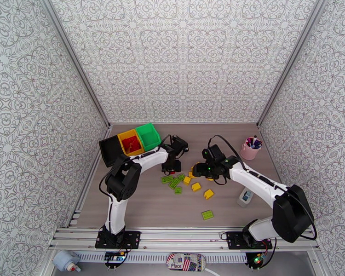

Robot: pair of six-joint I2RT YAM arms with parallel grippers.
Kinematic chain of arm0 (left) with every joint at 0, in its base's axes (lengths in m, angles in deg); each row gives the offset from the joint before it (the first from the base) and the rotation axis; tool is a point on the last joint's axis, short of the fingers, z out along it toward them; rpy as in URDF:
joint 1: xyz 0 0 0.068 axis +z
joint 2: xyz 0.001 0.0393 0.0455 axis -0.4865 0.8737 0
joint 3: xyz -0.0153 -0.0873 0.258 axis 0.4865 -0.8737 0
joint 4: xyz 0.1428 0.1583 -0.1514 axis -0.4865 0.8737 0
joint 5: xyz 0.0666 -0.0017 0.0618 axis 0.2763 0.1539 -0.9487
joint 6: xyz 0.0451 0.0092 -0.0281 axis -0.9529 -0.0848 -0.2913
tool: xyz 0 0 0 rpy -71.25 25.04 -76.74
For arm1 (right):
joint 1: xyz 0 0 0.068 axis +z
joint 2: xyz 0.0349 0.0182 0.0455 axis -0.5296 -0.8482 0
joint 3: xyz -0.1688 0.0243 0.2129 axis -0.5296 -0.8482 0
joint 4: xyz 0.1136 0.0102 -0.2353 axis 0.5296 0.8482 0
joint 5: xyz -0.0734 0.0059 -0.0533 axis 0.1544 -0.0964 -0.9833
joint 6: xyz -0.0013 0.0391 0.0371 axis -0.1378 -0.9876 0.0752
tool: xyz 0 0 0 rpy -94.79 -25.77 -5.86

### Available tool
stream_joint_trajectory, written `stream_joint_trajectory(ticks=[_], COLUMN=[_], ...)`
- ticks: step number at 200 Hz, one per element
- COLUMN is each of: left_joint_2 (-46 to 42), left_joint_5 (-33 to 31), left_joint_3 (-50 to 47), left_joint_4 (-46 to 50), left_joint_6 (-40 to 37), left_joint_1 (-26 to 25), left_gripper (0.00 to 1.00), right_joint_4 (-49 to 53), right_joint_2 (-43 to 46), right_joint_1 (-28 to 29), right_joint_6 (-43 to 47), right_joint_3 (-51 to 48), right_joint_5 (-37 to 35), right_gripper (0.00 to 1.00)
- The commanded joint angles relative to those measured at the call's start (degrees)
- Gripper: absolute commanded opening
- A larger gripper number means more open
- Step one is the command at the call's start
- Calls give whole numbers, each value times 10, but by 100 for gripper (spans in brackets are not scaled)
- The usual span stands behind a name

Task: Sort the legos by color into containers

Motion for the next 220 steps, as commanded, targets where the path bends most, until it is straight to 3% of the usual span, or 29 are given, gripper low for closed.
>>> stream_joint_trajectory(ticks=[1, 41, 104, 168, 220], left_joint_2=[12, -8, -127, -236, -148], left_joint_5=[-11, 4, 25, 34, 49], left_joint_3=[11, -14, -96, -121, 28], left_joint_4=[8, -15, -44, -13, 22], left_joint_6=[-14, -16, -19, -76, -122], left_joint_1=[9, 21, 78, 239, 353], left_gripper=[54, 38, 30, 30, 32], right_joint_4=[-15, -68, -126, -114, -80], right_joint_2=[11, -3, -65, -138, -132], right_joint_1=[-4, -3, 46, 96, 98], right_joint_6=[3, -29, -73, -79, -67], right_joint_3=[-7, -13, 37, 138, 161], right_joint_5=[21, 81, 122, 123, 106], right_gripper=[74, 74, 74, 72, 72])
